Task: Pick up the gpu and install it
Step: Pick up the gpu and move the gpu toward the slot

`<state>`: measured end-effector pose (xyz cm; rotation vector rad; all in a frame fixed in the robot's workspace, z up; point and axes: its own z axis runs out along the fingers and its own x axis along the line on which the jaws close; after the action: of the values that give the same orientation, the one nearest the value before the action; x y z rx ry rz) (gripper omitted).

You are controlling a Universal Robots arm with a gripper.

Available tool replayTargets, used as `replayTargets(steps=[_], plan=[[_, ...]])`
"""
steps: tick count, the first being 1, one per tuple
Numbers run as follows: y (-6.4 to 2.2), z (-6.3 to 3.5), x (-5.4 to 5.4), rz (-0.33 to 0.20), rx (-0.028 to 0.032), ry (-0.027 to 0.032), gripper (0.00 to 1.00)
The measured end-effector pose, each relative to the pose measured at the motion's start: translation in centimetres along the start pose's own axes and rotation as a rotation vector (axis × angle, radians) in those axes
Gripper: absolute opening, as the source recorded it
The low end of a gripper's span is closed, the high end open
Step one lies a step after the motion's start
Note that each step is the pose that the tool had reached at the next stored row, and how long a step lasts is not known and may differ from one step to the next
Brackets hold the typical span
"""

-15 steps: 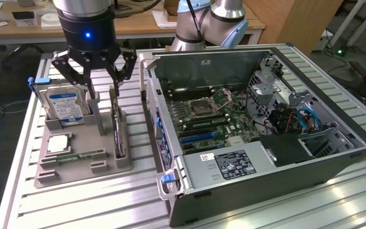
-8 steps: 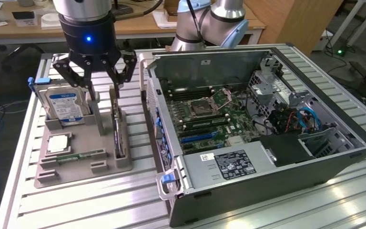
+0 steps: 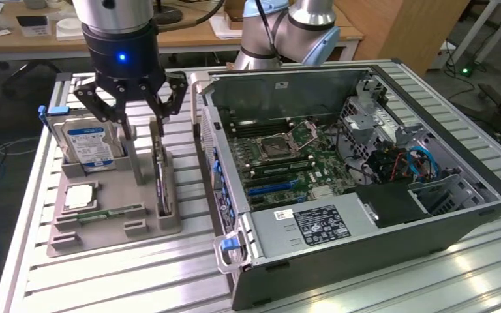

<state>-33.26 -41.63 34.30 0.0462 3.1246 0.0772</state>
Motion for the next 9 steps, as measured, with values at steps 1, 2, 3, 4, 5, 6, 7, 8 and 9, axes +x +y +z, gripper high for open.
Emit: replayTargets(steps=[1,2,3,4,5,6,7,8,9], plan=[[0.00,0.06,0.00,0.000,0.0000,0.0000,0.53],[-0.01,0.12,0.00,0.000,0.0000,0.0000,0.53],[-0.01,0.19,0.00,0.000,0.0000,-0.0001,0.53],[-0.01,0.25,0.00,0.000,0.0000,0.0000,0.53],[-0.02,0.31,0.00,0.000,0.0000,0.0000,0.53],[-0.02,0.36,0.00,0.000,0.0001,0.0000,0.53],[-0.02,0.42,0.01,0.000,0.0000,0.0000,0.53],[-0.03,0.50,0.01,0.000,0.0000,0.0000,0.53],[-0.03,0.58,0.01,0.000,0.0000,-0.0001,0.53]])
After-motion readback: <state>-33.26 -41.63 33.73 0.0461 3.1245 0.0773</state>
